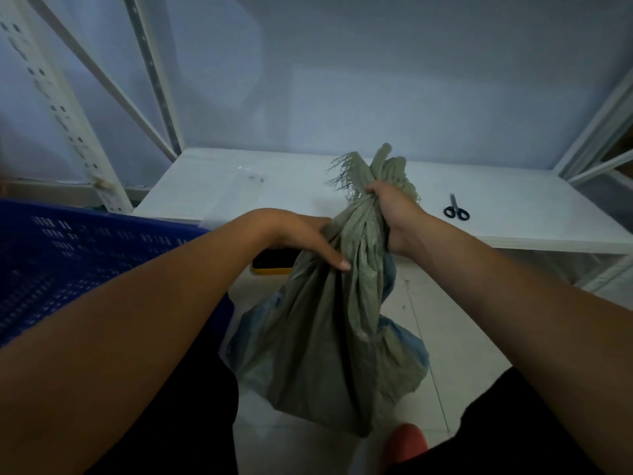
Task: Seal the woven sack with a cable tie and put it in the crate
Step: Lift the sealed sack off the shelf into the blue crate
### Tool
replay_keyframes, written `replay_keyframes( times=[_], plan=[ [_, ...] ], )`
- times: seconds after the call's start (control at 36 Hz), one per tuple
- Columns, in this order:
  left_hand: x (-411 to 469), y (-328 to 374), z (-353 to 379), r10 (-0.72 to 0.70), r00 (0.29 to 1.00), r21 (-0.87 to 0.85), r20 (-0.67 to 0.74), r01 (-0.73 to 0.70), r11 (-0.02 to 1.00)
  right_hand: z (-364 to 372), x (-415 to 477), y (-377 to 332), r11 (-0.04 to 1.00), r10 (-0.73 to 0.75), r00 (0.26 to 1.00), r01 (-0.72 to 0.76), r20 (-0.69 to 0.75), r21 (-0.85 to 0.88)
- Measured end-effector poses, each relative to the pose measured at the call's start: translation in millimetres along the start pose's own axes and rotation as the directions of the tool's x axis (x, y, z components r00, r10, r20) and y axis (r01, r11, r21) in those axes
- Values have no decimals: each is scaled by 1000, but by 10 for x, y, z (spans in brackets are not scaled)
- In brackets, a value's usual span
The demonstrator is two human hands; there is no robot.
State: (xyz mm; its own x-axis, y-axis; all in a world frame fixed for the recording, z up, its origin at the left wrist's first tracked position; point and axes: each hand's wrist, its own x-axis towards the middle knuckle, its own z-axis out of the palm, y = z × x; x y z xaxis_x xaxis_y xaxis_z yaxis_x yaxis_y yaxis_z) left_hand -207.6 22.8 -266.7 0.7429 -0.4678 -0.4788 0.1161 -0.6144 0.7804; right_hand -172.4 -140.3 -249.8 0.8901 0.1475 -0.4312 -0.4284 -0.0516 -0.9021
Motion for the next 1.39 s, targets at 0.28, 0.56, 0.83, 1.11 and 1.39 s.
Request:
replay_keyframes(
  times=[0.28, 0.56, 0.83, 1.11, 1.39],
  plan=[
    [320, -184, 406, 9, 952, -85, -305, -37, 996, -56, 70, 11, 996, 80, 997, -79, -23, 33],
    [279, -29, 117, 104, 825, -70, -555, -171, 983, -344, 91, -121, 995, -31, 968, 54, 250, -85],
    [149, 224, -2, 201, 700, -62, -685, -331, 942, -579, 75, -50, 867, 192, 898, 33, 396, -497],
    [-214, 493, -125, 167, 474, -128, -864, -528, 840, -296, -52, -371, 970, -56, 944, 129, 326, -208],
    [-741, 750, -157, 52, 462, -297, -886, -650, 700, 175, -321, -640, 960, -278, 918, 273, 282, 59]
  ],
)
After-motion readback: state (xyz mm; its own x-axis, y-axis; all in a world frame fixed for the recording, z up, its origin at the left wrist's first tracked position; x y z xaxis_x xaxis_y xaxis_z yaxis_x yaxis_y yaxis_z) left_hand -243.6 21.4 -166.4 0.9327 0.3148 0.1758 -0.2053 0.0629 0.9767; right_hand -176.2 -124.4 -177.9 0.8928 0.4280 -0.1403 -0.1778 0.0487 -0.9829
